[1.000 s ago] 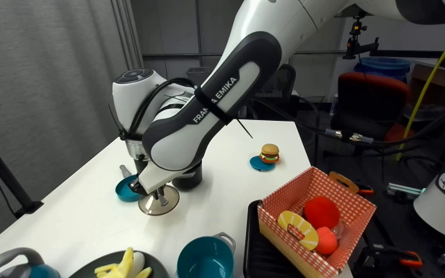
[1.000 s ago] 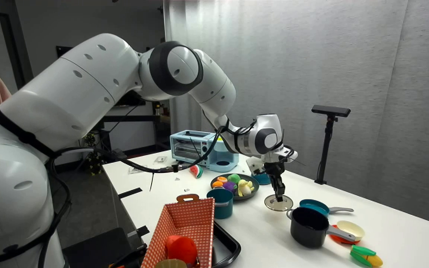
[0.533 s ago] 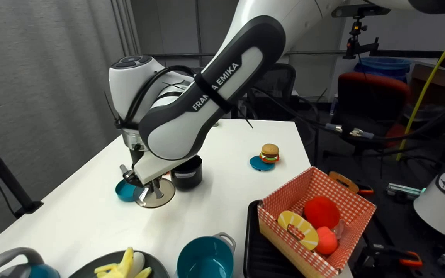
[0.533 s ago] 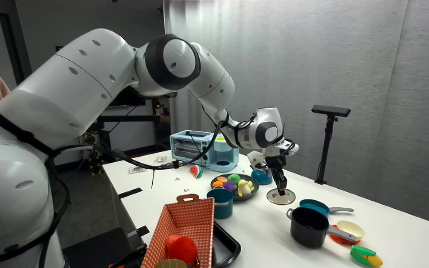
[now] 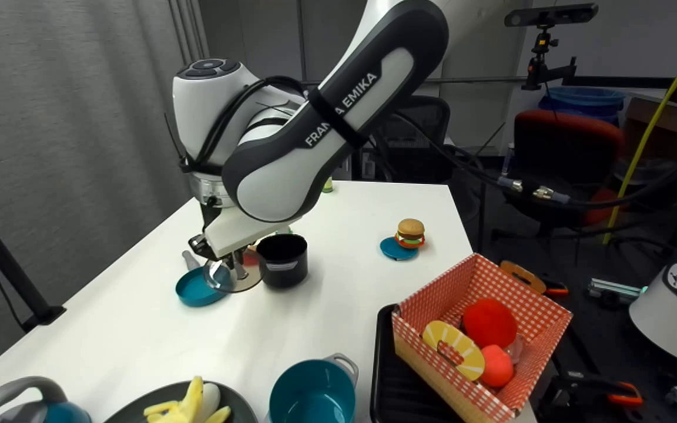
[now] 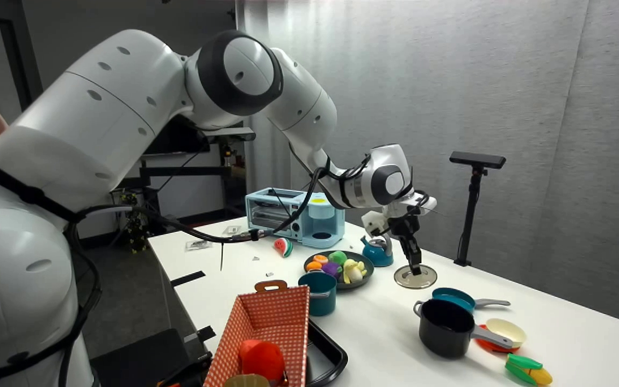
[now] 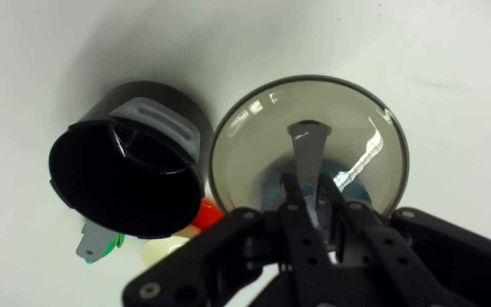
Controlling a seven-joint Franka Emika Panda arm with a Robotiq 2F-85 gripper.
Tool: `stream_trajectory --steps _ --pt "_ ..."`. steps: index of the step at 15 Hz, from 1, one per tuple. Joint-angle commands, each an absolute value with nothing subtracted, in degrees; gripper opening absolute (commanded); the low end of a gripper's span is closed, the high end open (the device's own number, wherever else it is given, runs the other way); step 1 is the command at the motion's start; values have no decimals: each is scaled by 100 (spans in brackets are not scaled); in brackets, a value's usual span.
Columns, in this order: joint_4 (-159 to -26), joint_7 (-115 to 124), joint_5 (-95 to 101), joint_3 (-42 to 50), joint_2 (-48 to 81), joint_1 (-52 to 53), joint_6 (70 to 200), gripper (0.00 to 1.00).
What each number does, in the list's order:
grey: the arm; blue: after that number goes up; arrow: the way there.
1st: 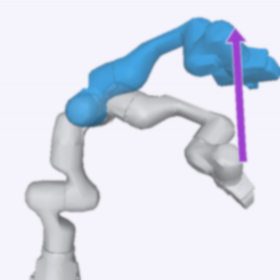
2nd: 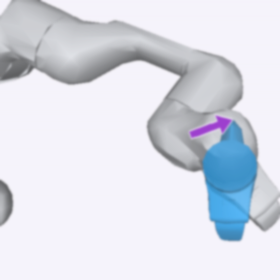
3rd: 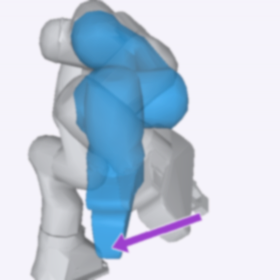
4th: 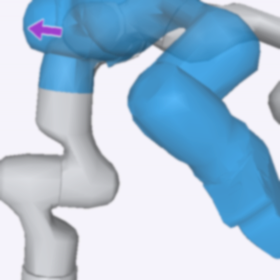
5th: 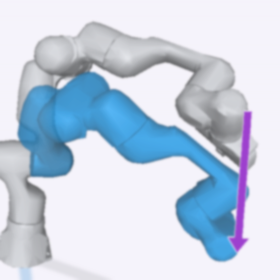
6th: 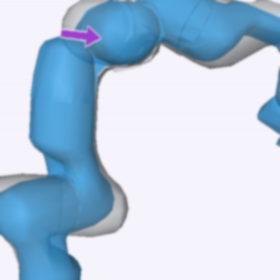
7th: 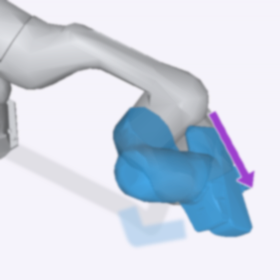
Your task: Pick up the lid from the table and put it on the black pot
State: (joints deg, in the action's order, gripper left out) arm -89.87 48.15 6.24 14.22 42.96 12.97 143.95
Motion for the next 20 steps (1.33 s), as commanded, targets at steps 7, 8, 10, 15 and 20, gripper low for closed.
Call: stream_trajectory --steps 7,8,10,15,20 --pt "-10015 5538 1021 1747 3615 1436 14972 4" --pt "-10112 5610 1040 1781 3562 1441 15023 4" --pt "-10331 5742 1063 1847 3439 1440 15157 4" --pt "-10850 6100 1140 2017 3137 1478 15471 4" --pt "-11343 6391 1219 2181 2785 1431 15643 4"
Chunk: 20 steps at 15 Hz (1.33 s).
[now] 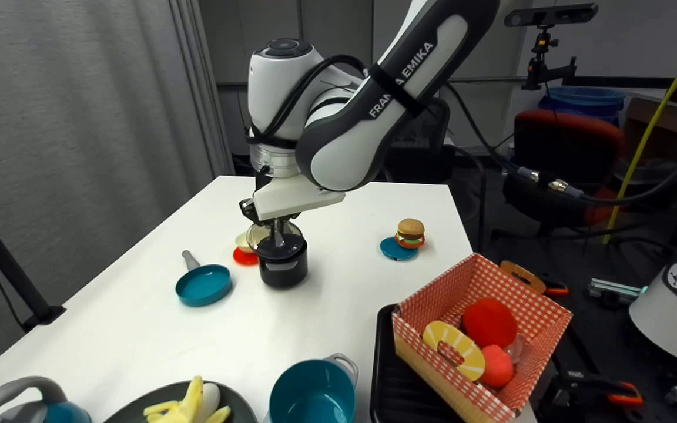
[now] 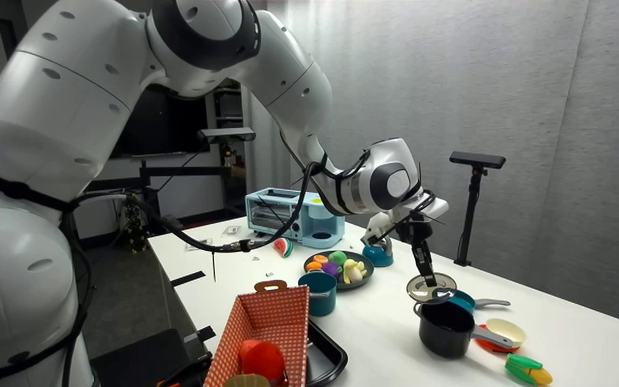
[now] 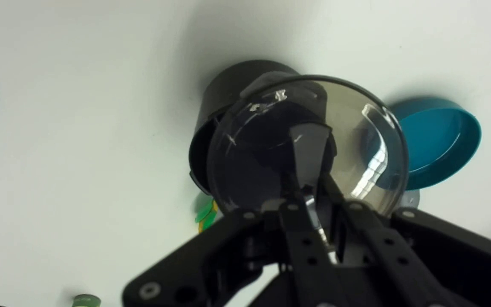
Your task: Pick up the lid from the table and put it on the black pot
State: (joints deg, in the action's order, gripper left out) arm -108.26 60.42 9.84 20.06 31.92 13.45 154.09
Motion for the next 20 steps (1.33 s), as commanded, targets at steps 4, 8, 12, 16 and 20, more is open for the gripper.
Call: stream_trajectory --steps 4,8,12,16,20 --pt "-11605 6477 1251 2279 2544 1336 15674 4" --pt "-11584 6351 1170 2226 2487 1169 15577 4" --pt "-11465 6182 1025 2042 2585 958 15577 4" --pt "-11245 5884 908 1769 2805 728 15585 4" --pt "-10871 5353 649 1372 3137 454 15470 4"
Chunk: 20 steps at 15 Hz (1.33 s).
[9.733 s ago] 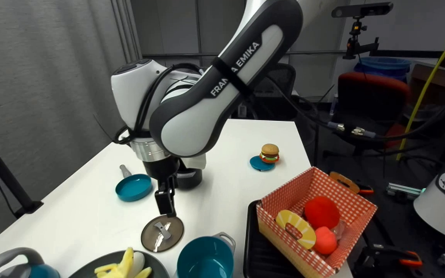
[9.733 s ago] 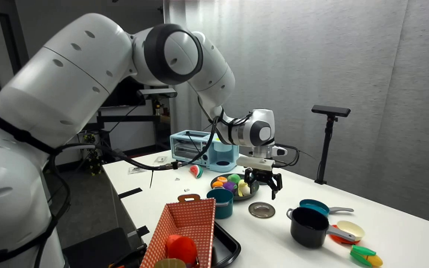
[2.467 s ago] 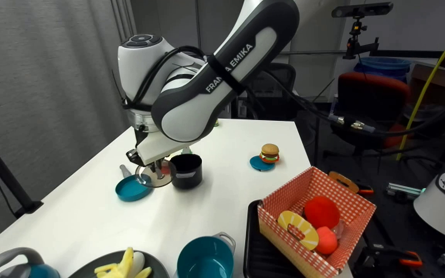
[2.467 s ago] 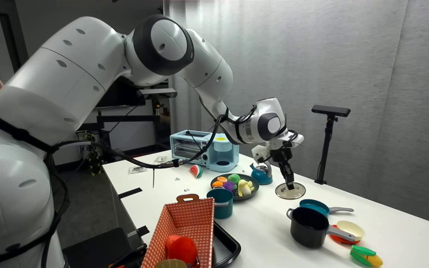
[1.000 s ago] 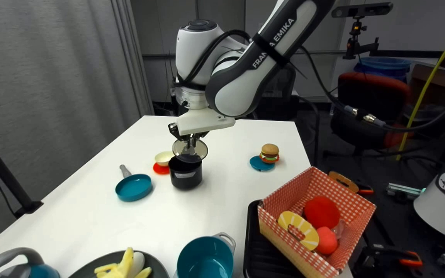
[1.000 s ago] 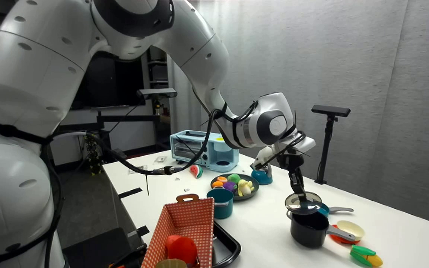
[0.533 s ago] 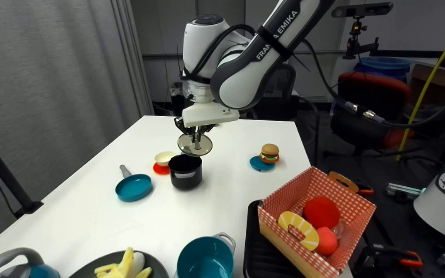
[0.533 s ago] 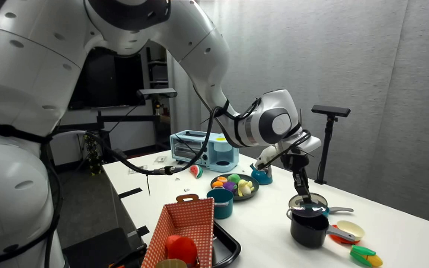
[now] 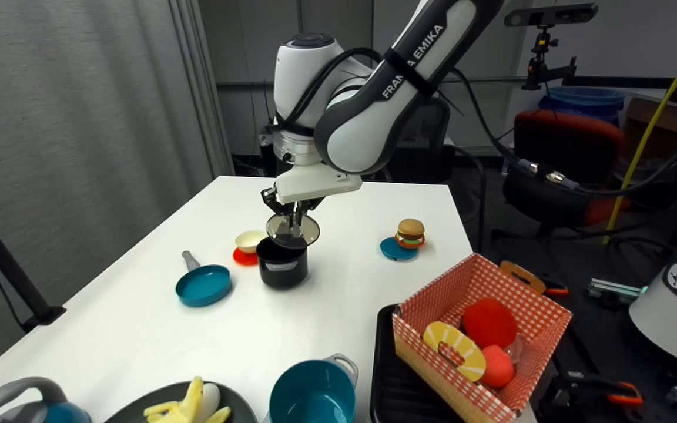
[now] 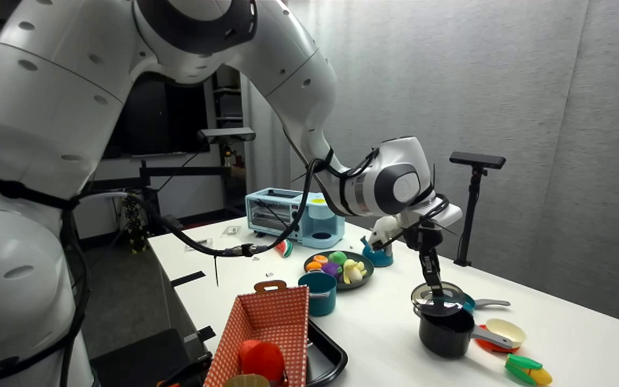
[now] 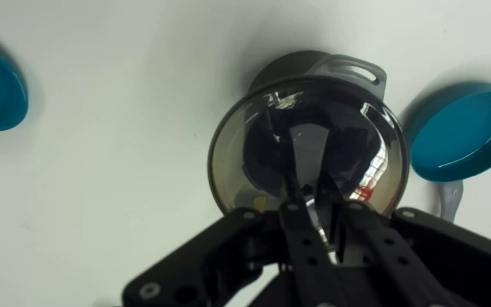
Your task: Pick up the lid from the table and put it on the black pot
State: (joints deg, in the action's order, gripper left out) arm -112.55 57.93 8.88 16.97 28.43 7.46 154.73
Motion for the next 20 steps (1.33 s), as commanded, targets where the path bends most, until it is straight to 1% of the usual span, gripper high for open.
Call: stream_trajectory --steps 1,4,13,20 --pt "-10753 5199 579 1287 3235 391 15436 4" --pt "-10311 4708 363 1105 3559 220 15267 4" --pt "-9305 3979 96 1133 4224 48 14796 4" --pt "-9087 3870 73 1030 4402 158 14384 4"
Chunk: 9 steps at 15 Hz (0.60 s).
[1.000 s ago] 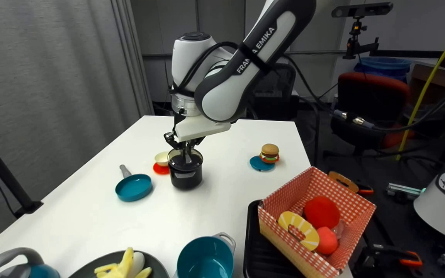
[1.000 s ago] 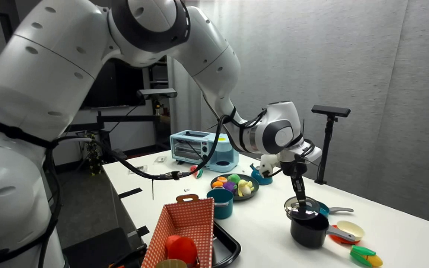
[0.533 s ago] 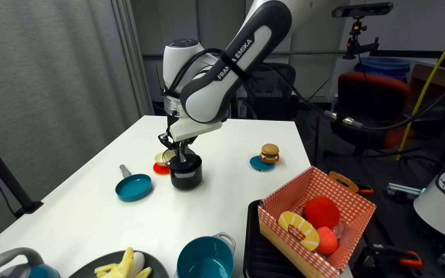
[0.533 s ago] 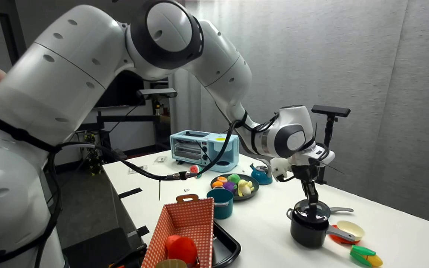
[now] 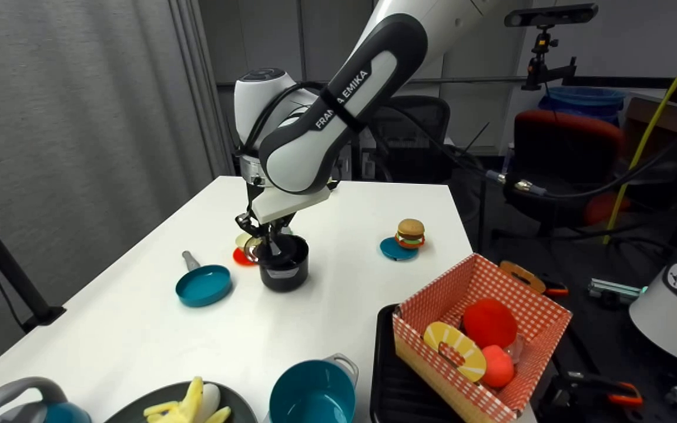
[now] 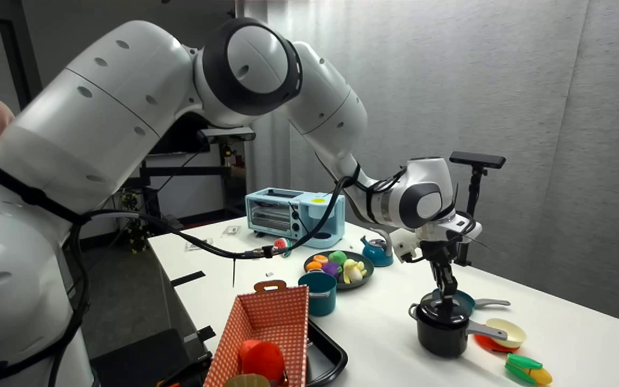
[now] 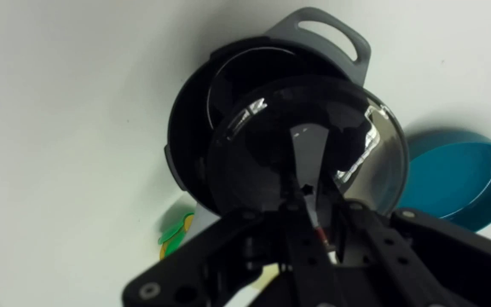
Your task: Pick up the lid from the table and put it on the black pot
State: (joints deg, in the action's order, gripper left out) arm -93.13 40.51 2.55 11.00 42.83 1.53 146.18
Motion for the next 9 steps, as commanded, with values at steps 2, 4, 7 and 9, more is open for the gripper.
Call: stream_trajectory --steps 2,4,7,9 --pt "-9171 3960 103 1045 4347 244 14395 4" --pt "-9233 3998 119 1066 4303 295 14409 4" --pt "-9298 4039 124 1088 4266 342 14457 4" --pt "-9362 4079 122 1107 4229 354 14499 4"
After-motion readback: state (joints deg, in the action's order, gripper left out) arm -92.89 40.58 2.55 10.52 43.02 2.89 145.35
